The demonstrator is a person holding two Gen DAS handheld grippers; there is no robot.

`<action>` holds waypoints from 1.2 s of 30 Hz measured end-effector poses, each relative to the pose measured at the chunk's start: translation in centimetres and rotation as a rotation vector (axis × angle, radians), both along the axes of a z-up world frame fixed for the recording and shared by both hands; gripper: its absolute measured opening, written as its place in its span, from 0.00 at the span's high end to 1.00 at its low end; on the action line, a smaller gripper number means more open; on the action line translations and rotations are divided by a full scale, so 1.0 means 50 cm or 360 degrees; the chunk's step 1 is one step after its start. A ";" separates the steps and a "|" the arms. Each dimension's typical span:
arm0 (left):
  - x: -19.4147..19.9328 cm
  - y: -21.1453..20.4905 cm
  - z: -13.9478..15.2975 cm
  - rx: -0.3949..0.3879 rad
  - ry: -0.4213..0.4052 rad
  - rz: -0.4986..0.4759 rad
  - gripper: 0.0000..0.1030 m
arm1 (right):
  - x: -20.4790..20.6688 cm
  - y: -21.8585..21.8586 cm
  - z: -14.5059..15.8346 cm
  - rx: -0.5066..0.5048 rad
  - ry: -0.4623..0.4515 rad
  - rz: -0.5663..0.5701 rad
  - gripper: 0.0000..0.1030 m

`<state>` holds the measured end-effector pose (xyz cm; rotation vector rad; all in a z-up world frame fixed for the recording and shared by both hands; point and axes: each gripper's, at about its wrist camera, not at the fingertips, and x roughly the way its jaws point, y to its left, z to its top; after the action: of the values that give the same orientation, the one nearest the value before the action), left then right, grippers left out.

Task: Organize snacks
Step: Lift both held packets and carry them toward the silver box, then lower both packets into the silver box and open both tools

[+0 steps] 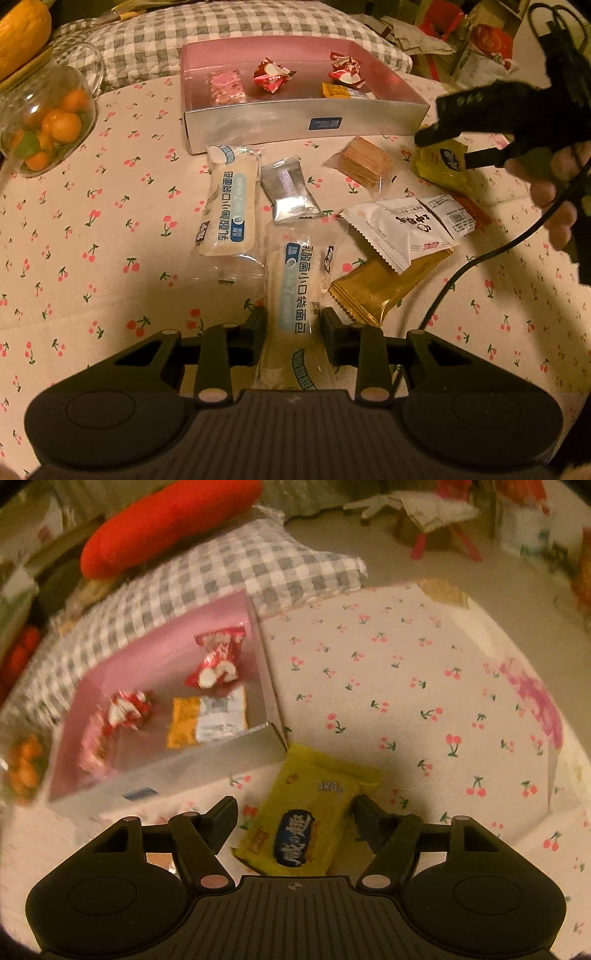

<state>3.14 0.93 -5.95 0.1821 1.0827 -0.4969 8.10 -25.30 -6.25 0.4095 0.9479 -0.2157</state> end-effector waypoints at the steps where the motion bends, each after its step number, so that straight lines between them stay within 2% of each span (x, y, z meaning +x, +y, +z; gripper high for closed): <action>1: 0.000 0.000 0.000 0.0000 0.0000 0.0000 0.72 | 0.000 0.004 -0.005 -0.0033 0.0014 0.0008 0.32; 4: -0.001 0.004 0.001 0.0000 0.0004 0.0010 0.73 | -0.007 0.007 -0.014 -0.0124 0.0003 0.0047 0.42; 5: 0.000 0.007 0.001 -0.0002 0.0005 0.0015 0.74 | -0.009 0.005 -0.013 -0.0145 0.0006 0.0058 0.51; 6: -0.001 0.009 0.002 -0.0006 0.0005 0.0023 0.74 | -0.012 0.002 -0.012 -0.0160 0.0008 0.0068 0.52; 13: -0.003 0.018 0.012 -0.0064 0.0025 0.0055 0.76 | -0.035 -0.021 -0.001 -0.0038 -0.0001 0.0088 0.54; 21: -0.001 0.034 0.052 -0.0262 0.0047 0.0114 0.77 | -0.064 -0.034 0.052 0.0125 -0.0072 0.0087 0.54; 26: 0.007 0.035 0.087 -0.0360 -0.0002 0.0140 0.77 | -0.076 -0.023 0.079 0.0241 -0.0106 0.0122 0.54; 30: 0.019 0.036 0.112 -0.0409 -0.0069 0.0177 0.77 | -0.079 0.003 0.105 0.0231 -0.0157 0.0183 0.54; 36: 0.058 0.040 0.127 -0.0439 -0.0092 0.0242 0.77 | -0.081 0.022 0.135 0.0186 -0.0200 0.0234 0.54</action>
<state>6.05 2.92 0.38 -0.1266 0.9523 -0.4954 4.05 -24.21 0.47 0.4537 0.8652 -0.0006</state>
